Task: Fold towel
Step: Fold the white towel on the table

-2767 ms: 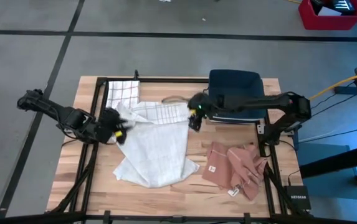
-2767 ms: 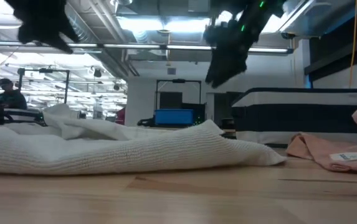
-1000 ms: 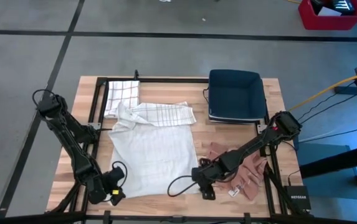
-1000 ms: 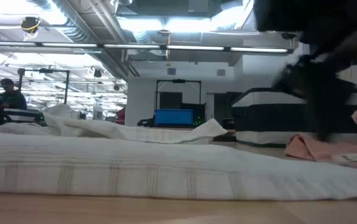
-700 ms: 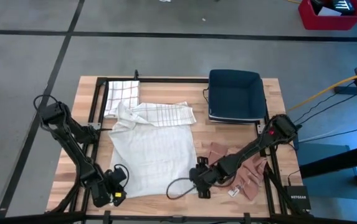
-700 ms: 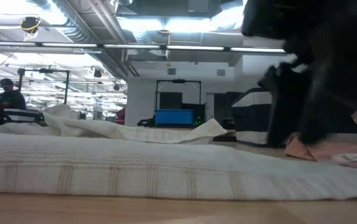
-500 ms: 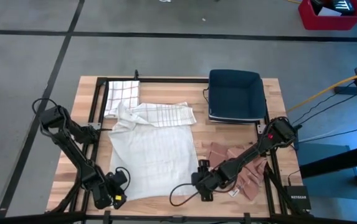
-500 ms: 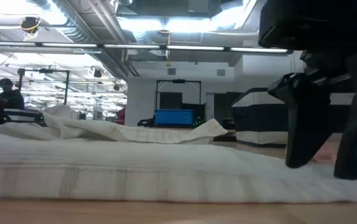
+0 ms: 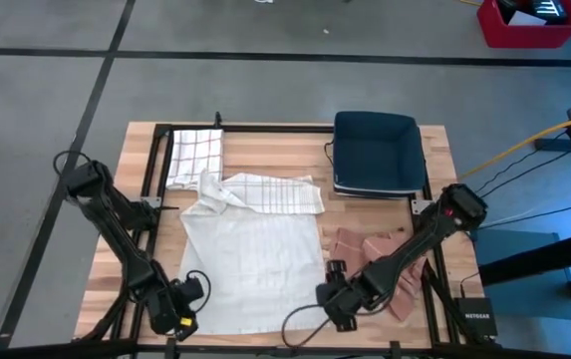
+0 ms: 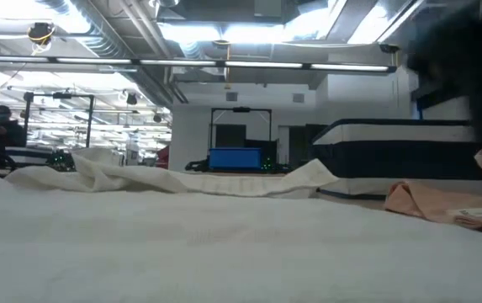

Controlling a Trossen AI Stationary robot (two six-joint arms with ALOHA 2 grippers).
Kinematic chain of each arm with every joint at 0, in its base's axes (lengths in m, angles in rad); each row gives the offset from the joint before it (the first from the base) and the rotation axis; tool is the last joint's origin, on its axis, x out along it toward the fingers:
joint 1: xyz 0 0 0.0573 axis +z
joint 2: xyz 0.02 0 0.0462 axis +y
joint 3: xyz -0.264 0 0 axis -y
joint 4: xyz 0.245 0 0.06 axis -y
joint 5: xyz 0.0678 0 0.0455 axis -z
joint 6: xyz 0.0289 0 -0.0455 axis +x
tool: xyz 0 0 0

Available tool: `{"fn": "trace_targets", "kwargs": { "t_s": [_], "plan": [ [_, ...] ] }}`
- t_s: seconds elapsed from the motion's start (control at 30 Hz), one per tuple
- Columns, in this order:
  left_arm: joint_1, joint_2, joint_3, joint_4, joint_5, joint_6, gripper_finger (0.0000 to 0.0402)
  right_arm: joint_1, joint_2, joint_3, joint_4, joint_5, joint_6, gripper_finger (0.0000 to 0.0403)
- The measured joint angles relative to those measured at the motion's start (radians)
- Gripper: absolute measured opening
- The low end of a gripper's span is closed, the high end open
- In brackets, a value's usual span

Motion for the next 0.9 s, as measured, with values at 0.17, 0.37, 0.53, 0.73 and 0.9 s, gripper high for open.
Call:
{"fn": "trace_targets", "kwargs": {
  "t_s": [0.17,0.37,0.53,0.73,0.9],
  "plan": [
    [0.035,-0.124,0.115,-0.291,-0.151,0.095,0.0150,-0.057,-0.051,0.061,-0.067,0.145,-0.139,0.0250],
    [0.171,-0.258,0.157,-0.602,-0.423,0.195,0.0150,-0.211,-0.080,0.063,-0.073,0.201,-0.304,0.0250],
    [0.409,-0.312,0.157,-0.803,-0.427,0.387,0.0150,-0.352,-0.082,0.051,-0.058,0.198,-0.401,0.0250],
    [0.823,-0.336,0.157,-0.836,-0.402,0.691,0.0150,-0.440,-0.082,-0.027,0.053,0.197,-0.346,0.0250],
    [1.164,-0.333,0.157,-0.828,-0.348,0.913,0.0150,-0.448,-0.082,-0.088,0.177,0.208,-0.245,0.0250]
  ]
}}
